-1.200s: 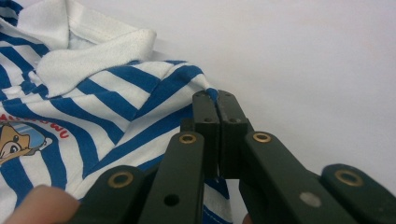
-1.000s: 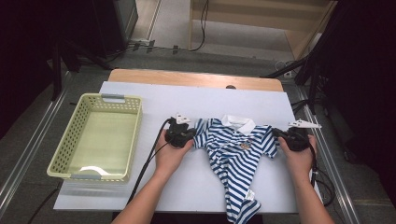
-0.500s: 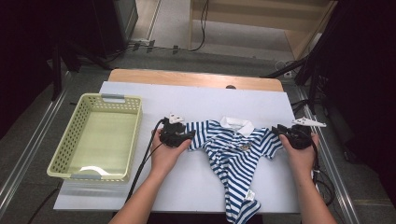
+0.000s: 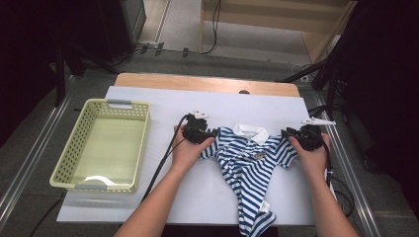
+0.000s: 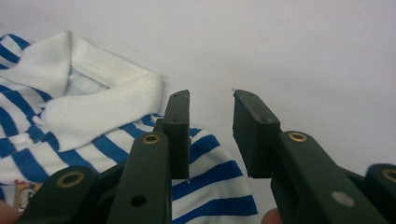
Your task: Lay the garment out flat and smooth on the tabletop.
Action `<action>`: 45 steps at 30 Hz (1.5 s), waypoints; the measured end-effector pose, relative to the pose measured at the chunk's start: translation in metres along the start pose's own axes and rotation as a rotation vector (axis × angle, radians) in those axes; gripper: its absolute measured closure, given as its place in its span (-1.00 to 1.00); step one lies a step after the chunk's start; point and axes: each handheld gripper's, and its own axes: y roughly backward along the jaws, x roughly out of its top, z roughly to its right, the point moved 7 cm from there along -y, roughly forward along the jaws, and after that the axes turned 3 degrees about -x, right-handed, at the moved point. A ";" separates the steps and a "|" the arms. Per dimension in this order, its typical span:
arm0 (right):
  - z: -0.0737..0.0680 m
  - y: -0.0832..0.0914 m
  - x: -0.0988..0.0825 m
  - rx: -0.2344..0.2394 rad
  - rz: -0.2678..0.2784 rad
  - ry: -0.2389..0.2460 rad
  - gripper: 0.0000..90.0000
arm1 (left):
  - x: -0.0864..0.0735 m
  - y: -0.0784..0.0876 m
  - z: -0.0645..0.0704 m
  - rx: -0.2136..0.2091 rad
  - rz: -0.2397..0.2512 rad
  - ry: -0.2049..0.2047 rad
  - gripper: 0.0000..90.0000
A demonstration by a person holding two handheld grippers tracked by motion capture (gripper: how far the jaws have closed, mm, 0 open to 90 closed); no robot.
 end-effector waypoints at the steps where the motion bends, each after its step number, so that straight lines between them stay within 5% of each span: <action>1: 0.001 -0.001 -0.001 -0.003 -0.005 -0.006 0.46 | 0.000 -0.003 -0.001 0.005 -0.008 -0.003 0.03; 7: 0.003 -0.004 -0.009 0.018 -0.054 -0.017 0.40 | -0.003 -0.007 -0.008 0.038 -0.026 -0.025 0.16; 12: 0.002 -0.005 -0.015 0.013 -0.074 -0.009 0.39 | -0.006 -0.006 -0.007 0.075 -0.048 -0.087 0.28; 16: -0.001 -0.008 -0.021 0.019 -0.090 -0.001 0.40 | -0.008 -0.003 -0.007 0.071 -0.047 -0.086 0.50; 19: -0.004 -0.010 -0.025 0.025 -0.088 0.007 0.43 | -0.011 -0.001 -0.004 0.026 -0.057 -0.086 0.77; 21: -0.005 -0.010 -0.025 0.059 -0.084 -0.006 0.50 | -0.011 0.000 -0.002 0.008 -0.062 -0.102 0.97; 28: -0.008 -0.009 -0.024 0.049 -0.109 0.030 0.93 | -0.009 0.000 -0.007 0.007 -0.047 -0.084 1.00; 36: -0.002 -0.010 0.007 0.005 -0.049 0.030 0.95 | 0.008 0.011 -0.035 0.094 -0.004 -0.068 1.00; 41: -0.009 -0.012 0.038 -0.020 -0.029 0.090 0.95 | 0.020 0.013 -0.043 0.089 0.016 -0.060 1.00; 45: -0.006 -0.016 0.054 -0.016 0.001 0.049 0.95 | 0.030 0.017 -0.054 0.094 0.042 -0.017 1.00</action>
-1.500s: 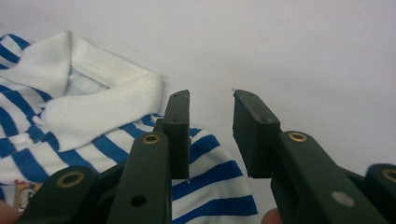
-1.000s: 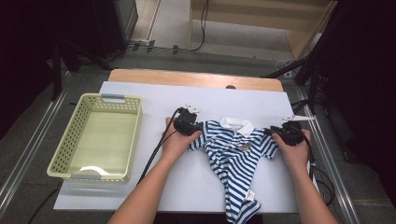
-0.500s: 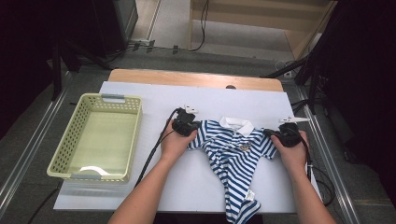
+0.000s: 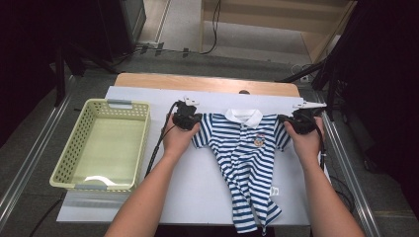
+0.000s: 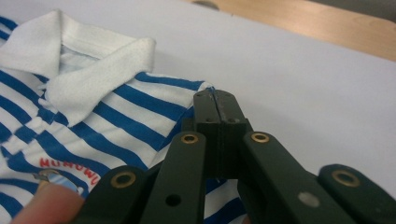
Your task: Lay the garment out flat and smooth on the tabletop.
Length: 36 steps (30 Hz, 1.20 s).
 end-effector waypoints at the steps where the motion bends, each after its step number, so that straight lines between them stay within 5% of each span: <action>1: 0.002 -0.002 0.003 0.000 0.005 -0.006 0.95 | 0.003 0.000 -0.004 0.010 0.010 0.007 1.00; 7: 0.010 -0.014 0.020 -0.052 0.014 -0.007 0.95 | 0.019 -0.003 -0.015 0.027 0.044 0.030 1.00; 13: 0.021 -0.017 0.034 -0.109 0.030 0.007 0.93 | 0.033 -0.012 -0.012 0.052 0.059 0.011 1.00; 16: 0.028 -0.015 0.038 -0.093 0.055 -0.036 0.52 | 0.033 -0.017 -0.011 0.037 0.048 0.040 0.75; 24: 0.039 -0.015 0.011 -0.037 0.000 -0.082 0.42 | 0.017 -0.023 -0.007 -0.003 0.009 0.072 0.47; 29: 0.037 -0.019 -0.005 -0.026 -0.018 -0.088 0.38 | 0.007 -0.020 0.002 -0.040 -0.001 0.126 0.40; 36: 0.027 -0.015 -0.016 -0.014 -0.028 -0.073 0.37 | -0.006 -0.012 0.015 -0.073 0.006 0.124 0.35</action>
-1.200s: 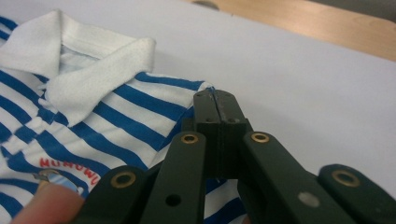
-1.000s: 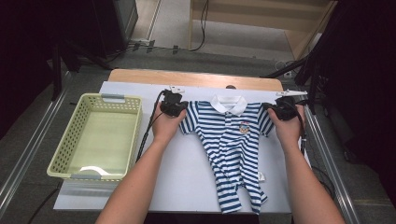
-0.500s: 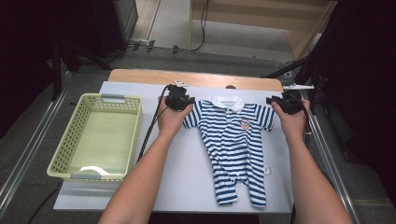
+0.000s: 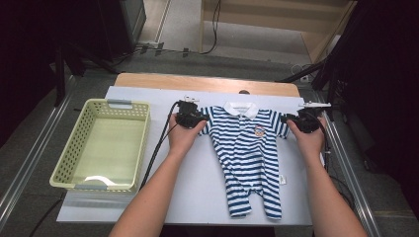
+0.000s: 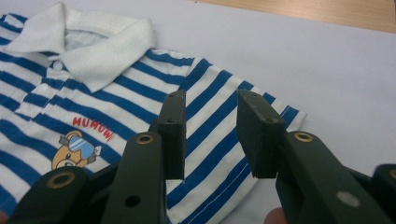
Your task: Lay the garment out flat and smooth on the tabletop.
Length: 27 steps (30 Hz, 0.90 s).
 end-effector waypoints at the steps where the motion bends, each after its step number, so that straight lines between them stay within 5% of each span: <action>1: -0.001 0.001 -0.001 -0.002 -0.002 0.003 0.37 | -0.003 0.001 0.002 0.002 -0.001 -0.006 0.35; 16: -0.004 0.013 -0.036 -0.018 -0.057 -0.010 0.37 | -0.038 0.013 0.009 0.034 -0.034 -0.024 0.35; 19: -0.007 0.011 -0.043 -0.014 -0.063 -0.014 0.37 | -0.039 0.014 0.010 0.056 -0.050 -0.053 0.37; 23: -0.011 0.008 -0.048 -0.026 -0.064 -0.016 0.41 | -0.040 0.014 0.009 0.090 -0.059 -0.083 0.57; 27: -0.017 0.007 -0.049 -0.043 -0.072 -0.003 0.66 | -0.041 0.014 0.007 0.101 -0.067 -0.101 0.72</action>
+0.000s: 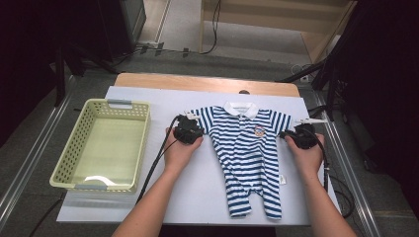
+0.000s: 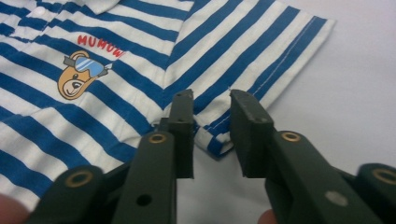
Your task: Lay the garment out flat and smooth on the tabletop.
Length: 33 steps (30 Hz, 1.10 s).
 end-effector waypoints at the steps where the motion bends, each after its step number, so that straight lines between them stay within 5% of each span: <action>1: -0.001 0.000 0.000 -0.005 -0.001 0.006 0.72 | 0.000 0.000 0.000 0.001 -0.001 0.002 0.77; 5: -0.001 -0.001 0.001 0.029 -0.004 -0.017 0.88 | 0.000 0.000 -0.003 -0.013 -0.002 0.035 0.98; 8: 0.001 -0.001 0.001 0.041 0.001 -0.020 0.90 | 0.000 0.000 -0.003 -0.013 0.002 0.022 1.00; 21: 0.018 0.001 0.007 0.001 -0.008 -0.012 0.90 | 0.000 0.000 -0.004 -0.034 0.004 0.033 1.00; 28: 0.031 0.003 0.012 0.016 0.033 -0.072 0.52 | 0.000 0.000 -0.004 -0.033 0.002 0.029 1.00; 33: 0.046 -0.001 0.032 0.012 0.014 -0.103 0.53 | 0.000 0.000 -0.005 -0.040 0.004 0.040 1.00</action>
